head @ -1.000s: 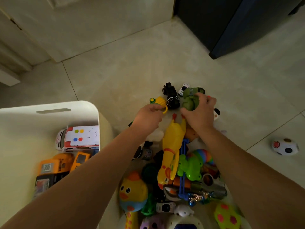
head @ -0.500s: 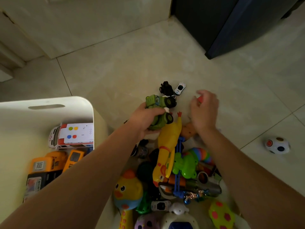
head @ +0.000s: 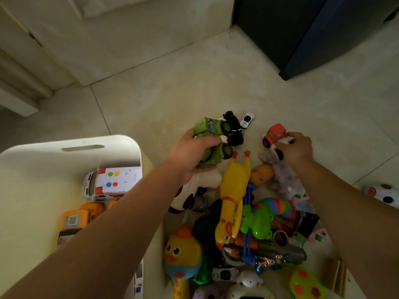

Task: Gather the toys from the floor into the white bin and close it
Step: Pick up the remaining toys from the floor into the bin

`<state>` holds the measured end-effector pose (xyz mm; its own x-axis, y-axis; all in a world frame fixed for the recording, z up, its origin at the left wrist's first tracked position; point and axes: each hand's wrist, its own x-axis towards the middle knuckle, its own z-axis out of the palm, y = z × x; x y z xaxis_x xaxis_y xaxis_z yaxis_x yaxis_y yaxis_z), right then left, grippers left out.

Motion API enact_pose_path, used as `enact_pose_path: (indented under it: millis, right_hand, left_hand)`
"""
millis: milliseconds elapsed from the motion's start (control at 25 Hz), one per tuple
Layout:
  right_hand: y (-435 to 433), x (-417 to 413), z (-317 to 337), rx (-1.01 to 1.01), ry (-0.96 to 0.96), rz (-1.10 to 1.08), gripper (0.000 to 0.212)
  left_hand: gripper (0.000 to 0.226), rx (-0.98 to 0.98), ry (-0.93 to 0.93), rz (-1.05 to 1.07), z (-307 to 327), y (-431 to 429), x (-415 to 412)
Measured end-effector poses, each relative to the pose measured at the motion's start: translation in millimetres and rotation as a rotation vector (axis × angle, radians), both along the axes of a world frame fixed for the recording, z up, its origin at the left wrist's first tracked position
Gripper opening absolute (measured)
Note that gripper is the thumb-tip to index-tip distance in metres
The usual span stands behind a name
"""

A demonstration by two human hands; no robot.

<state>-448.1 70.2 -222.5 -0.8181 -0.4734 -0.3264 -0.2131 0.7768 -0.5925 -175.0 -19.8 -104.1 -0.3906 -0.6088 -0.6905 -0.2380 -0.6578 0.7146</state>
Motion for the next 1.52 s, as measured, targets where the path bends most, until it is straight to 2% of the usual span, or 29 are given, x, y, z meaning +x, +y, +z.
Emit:
enact_pose_path:
  millis: [120, 240, 320, 440, 560, 720, 840, 920, 1040, 1120, 1240, 1360, 1520]
  right_hand:
    - [-3.7, 15.7, 41.6, -0.213, -0.01, -0.085, 0.053]
    - [-17.9, 60.5, 99.8, -0.538, -0.302, -0.106, 0.048]
    - [-25.6, 109.4, 147.9, -0.677, -0.537, -0.035, 0.045]
    - [-26.2, 190.4, 211.1, -0.742, -0.861, 0.116, 0.034]
    - [-11.6, 267.1, 252.8, -0.69, -1.086, 0.305, 0.039]
    - [18.2, 360.9, 255.4, -0.449, -0.959, 0.477, 0.044]
    - [38.4, 411.9, 224.9, -0.103, -0.831, 0.638, 0.046]
    - [47.8, 427.8, 200.2, 0.14, -0.644, 0.806, 0.051]
    - [60.8, 441.1, 166.0, 0.392, -0.397, 1.06, 0.057]
    - [68.3, 445.1, 147.5, 0.478, -0.359, 1.181, 0.057]
    - [76.1, 450.1, 126.8, 0.561, -0.279, 1.342, 0.05]
    - [80.4, 446.9, 110.6, 0.591, -0.217, 1.395, 0.058]
    - [84.5, 440.2, 105.2, 0.593, -0.138, 1.471, 0.055]
  left_hand:
    - [0.037, -0.025, 0.057, 0.009, 22.2, -4.0, 18.2]
    - [0.037, -0.033, 0.157, -0.01, 51.9, -6.2, 49.1]
    - [0.037, -0.056, 0.22, -0.015, 77.6, -1.7, 85.5]
    - [0.031, -0.082, 0.223, 0.002, 113.0, 13.8, 154.7]
    - [0.03, -0.065, 0.152, 0.041, 127.5, 33.9, 229.2]
    - [0.037, 0.008, -0.068, 0.052, 108.1, 72.3, 310.4]
    - [0.046, 0.069, -0.28, -0.04, 83.8, 99.6, 340.4]
    - [0.056, 0.06, -0.422, -0.147, 72.7, 110.5, 343.9]
    - [0.077, -0.073, -0.611, -0.405, 58.3, 120.2, 339.7]
    - [0.076, -0.143, -0.663, -0.527, 46.8, 123.0, 338.1]
    - [0.059, -0.22, -0.682, -0.589, 34.6, 122.5, 339.2]
    - [0.051, -0.347, -0.729, -0.659, 27.1, 122.6, 339.2]
    - [0.035, -0.428, -0.816, -0.648, 18.6, 122.7, 335.3]
